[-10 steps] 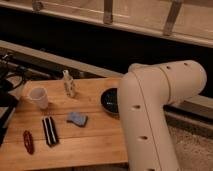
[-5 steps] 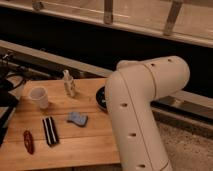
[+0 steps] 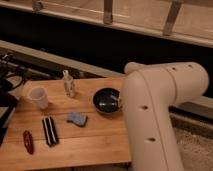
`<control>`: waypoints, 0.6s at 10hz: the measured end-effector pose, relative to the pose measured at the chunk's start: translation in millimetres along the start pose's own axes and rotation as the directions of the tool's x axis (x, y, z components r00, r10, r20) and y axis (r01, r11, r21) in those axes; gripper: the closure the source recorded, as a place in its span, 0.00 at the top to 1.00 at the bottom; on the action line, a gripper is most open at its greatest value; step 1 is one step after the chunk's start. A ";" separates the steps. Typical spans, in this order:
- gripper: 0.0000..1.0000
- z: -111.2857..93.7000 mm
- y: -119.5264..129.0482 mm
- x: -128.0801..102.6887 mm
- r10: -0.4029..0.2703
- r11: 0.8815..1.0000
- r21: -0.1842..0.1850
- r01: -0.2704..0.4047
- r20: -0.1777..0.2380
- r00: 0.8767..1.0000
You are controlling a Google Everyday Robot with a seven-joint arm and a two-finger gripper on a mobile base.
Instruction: Drag the ceramic bowl in a circle
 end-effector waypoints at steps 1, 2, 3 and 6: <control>0.46 3.7 3.9 5.9 -0.070 0.997 0.013 0.071 -0.027 0.997; 0.56 7.1 8.2 11.9 -0.151 0.987 0.043 0.154 -0.055 0.987; 0.68 10.2 14.5 18.0 -0.224 0.972 0.055 0.229 -0.084 0.971; 0.80 14.0 18.8 25.7 -0.328 0.940 0.047 0.337 -0.136 0.935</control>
